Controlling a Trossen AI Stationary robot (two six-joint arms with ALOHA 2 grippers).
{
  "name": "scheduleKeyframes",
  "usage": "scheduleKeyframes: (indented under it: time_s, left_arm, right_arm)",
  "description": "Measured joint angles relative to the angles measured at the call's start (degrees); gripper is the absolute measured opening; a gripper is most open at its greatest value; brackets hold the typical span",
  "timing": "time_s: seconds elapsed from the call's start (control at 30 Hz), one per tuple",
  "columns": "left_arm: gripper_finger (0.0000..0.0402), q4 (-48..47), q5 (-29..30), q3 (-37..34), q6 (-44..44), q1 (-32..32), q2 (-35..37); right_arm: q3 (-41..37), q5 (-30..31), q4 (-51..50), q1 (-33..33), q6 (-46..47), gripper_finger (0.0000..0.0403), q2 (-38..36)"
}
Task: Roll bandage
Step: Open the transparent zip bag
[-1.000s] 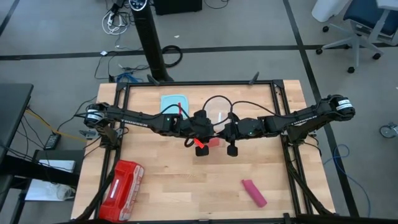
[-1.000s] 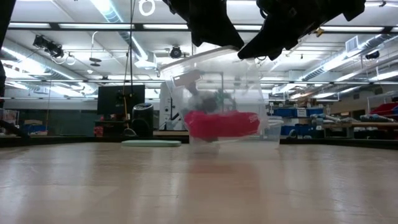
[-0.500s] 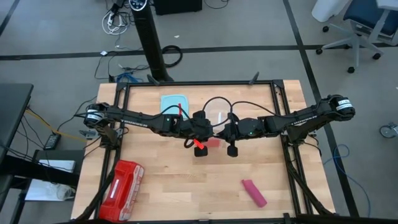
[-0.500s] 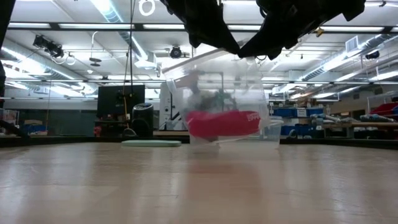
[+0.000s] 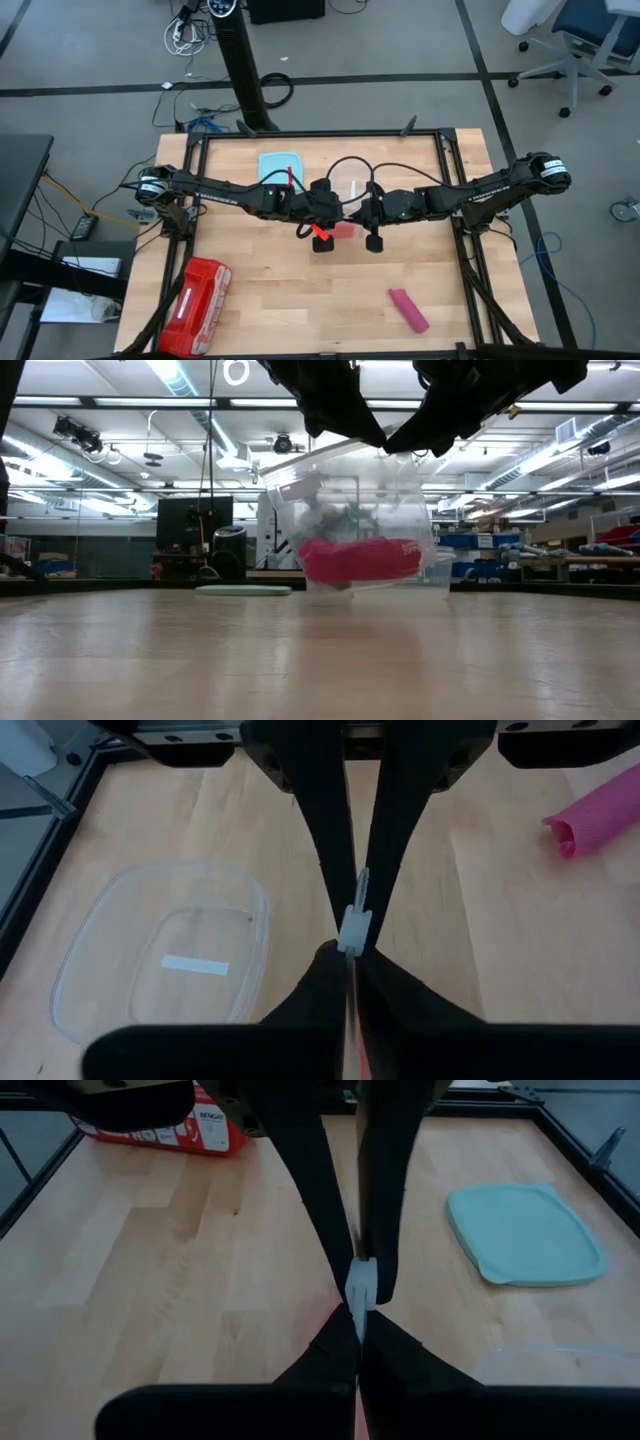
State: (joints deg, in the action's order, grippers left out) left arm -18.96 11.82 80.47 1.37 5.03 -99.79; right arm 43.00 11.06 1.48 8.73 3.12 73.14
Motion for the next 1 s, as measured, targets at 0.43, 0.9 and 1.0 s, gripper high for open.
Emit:
scheduleKeyframes:
  time_s: [0.43, 0.9, 1.0]
  left_arm:
    - [0.0095, 2.69, -0.74, 0.0, 0.17, 0.31, 0.02]
    - [0.0063, 2.84, -0.84, 0.0, 1.38, 0.31, 0.02]
    - [0.0043, 2.84, -0.92, 0.0, 1.57, 0.31, 0.02]
  right_arm:
    - [0.0, -0.41, 0.24, 0.04, -0.18, 0.0, 0.0]
    - [0.0, -0.37, 0.81, 0.04, -0.3, 0.0, 0.0]
    - [0.0, -0.37, 0.79, 0.02, -0.32, 0.0, 0.0]
